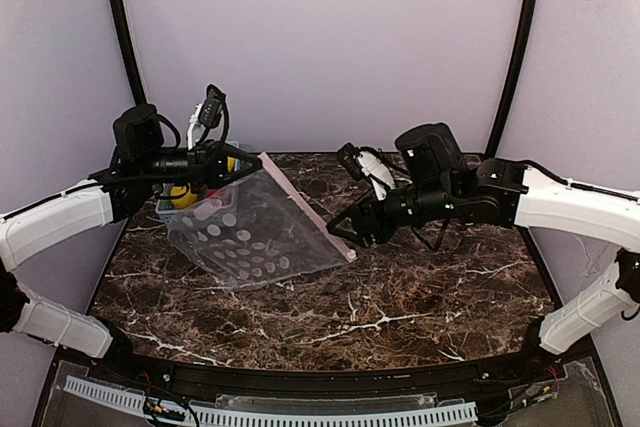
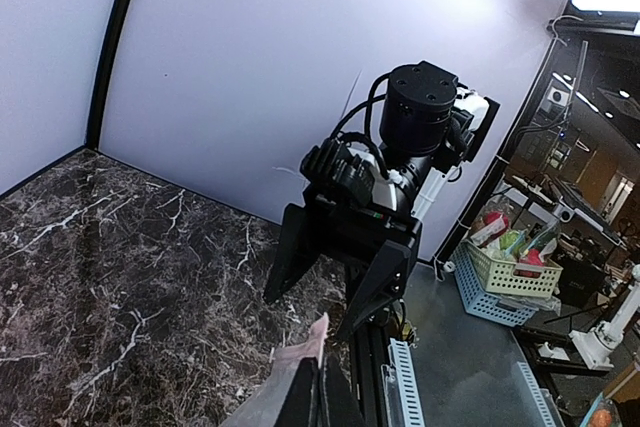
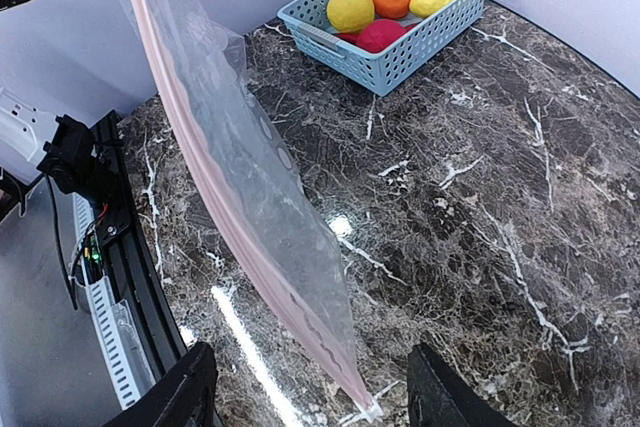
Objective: Place the food in the zip-top bag and seal the zipper
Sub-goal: Pass from the left arm to the right
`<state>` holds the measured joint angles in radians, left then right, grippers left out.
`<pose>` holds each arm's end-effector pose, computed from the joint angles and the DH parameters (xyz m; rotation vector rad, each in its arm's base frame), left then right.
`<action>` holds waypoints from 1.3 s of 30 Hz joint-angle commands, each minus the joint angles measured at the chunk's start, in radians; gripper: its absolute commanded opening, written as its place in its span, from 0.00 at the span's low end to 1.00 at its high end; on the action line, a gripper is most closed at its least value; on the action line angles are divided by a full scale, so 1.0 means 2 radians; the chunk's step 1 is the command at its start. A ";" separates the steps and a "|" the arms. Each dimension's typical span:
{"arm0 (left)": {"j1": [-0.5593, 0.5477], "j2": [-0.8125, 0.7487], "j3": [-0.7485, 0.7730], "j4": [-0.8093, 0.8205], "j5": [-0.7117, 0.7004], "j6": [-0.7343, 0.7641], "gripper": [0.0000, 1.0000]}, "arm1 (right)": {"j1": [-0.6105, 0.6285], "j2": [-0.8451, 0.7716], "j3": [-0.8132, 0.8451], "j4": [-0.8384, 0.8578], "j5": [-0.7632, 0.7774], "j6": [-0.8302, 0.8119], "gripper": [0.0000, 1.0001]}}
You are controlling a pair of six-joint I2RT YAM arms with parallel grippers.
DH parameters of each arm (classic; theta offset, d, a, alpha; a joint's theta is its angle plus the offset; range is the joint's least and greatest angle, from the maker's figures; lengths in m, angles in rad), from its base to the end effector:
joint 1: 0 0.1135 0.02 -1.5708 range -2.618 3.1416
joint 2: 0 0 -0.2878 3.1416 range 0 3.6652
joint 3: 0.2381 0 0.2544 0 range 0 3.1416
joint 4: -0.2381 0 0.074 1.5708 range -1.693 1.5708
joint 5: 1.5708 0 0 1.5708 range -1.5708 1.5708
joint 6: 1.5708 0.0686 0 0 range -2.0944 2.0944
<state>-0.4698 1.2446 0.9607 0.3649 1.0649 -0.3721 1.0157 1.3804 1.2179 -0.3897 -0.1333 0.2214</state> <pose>0.2303 -0.1842 0.3832 0.9978 1.4052 -1.4246 0.1715 0.2938 0.3408 -0.9446 2.0360 0.8483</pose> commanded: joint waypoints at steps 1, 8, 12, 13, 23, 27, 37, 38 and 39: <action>-0.003 -0.002 0.012 -0.002 0.014 0.008 0.01 | 0.000 0.000 0.017 0.013 0.019 -0.012 0.63; -0.003 -0.001 0.012 -0.002 0.016 0.006 0.01 | -0.011 0.006 0.014 0.030 0.016 -0.013 0.63; -0.004 0.000 0.012 -0.002 0.014 0.007 0.01 | -0.018 0.012 0.016 0.044 0.003 -0.015 0.62; -0.004 0.000 0.012 -0.002 0.014 0.007 0.01 | -0.018 0.013 0.016 0.048 0.000 -0.017 0.62; -0.004 0.001 0.011 -0.002 0.014 0.007 0.01 | -0.027 0.028 0.015 0.062 -0.014 -0.021 0.61; -0.003 0.001 0.011 -0.002 0.013 0.007 0.01 | -0.027 0.033 0.015 0.065 -0.016 -0.022 0.61; -0.004 0.001 0.010 -0.001 0.010 0.008 0.01 | -0.029 0.043 0.015 0.070 -0.029 -0.029 0.59; -0.004 0.001 0.010 -0.002 0.010 0.008 0.01 | -0.029 0.044 0.014 0.070 -0.031 -0.029 0.58; -0.004 0.001 0.010 -0.002 0.010 0.008 0.01 | -0.028 0.045 0.013 0.071 -0.032 -0.029 0.58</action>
<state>-0.4717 1.2476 0.9607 0.3645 1.0760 -0.3698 0.9661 1.4590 1.2266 -0.2840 -0.1715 0.1757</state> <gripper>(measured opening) 0.009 0.587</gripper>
